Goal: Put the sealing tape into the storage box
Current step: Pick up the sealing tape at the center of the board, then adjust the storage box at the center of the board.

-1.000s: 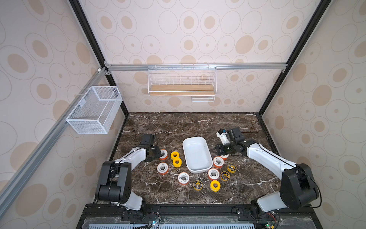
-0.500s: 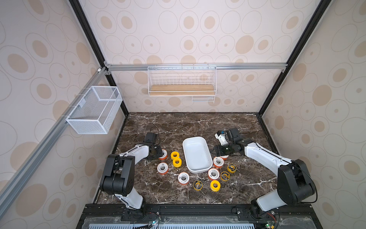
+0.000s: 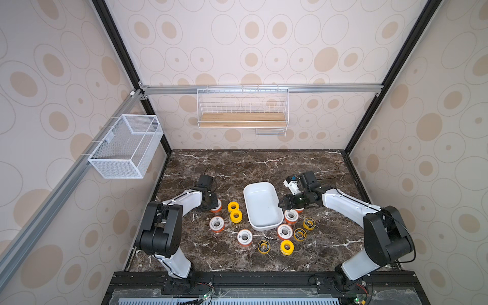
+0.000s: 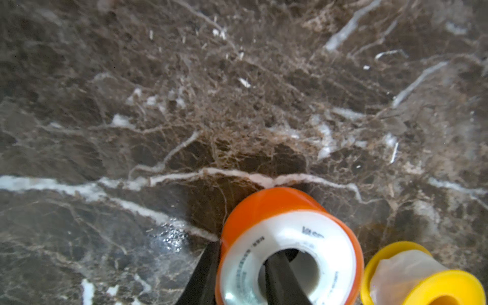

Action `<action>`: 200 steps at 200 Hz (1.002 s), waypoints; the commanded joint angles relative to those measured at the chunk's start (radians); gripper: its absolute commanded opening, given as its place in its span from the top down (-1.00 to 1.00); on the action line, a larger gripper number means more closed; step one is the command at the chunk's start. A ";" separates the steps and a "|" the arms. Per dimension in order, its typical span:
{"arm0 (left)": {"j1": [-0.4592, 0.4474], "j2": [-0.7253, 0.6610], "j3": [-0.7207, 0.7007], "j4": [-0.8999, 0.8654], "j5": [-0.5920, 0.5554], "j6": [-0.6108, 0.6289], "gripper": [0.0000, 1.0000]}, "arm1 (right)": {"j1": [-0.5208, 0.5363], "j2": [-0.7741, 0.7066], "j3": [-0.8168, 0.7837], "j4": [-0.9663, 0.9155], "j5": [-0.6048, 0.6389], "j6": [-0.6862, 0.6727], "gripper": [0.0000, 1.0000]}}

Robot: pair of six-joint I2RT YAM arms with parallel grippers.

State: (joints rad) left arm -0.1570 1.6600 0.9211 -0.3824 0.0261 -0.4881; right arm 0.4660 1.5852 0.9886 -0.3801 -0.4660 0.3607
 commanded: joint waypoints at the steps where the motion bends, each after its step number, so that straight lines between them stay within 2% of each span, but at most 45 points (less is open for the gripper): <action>1: -0.004 -0.026 0.013 -0.048 -0.038 0.010 0.53 | -0.002 0.018 -0.007 0.011 -0.041 -0.011 -0.08; 64: -0.016 -0.159 0.036 -0.095 0.008 -0.018 0.52 | 0.000 0.064 -0.007 0.033 -0.113 -0.023 -0.03; 101: -0.081 -0.192 0.094 -0.138 0.030 -0.017 0.51 | 0.006 0.082 -0.007 0.048 -0.147 -0.021 0.11; 123: -0.146 -0.176 0.150 -0.160 0.045 -0.021 0.50 | 0.008 0.089 -0.007 0.072 -0.185 -0.007 0.20; 200: -0.345 -0.011 0.380 -0.201 0.071 -0.022 0.49 | 0.034 0.113 -0.003 0.117 -0.237 0.038 0.22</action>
State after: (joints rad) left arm -0.4583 1.5944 1.2232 -0.5423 0.0814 -0.5011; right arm 0.4896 1.6855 0.9886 -0.2829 -0.6731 0.3820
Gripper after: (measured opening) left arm 0.274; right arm 0.393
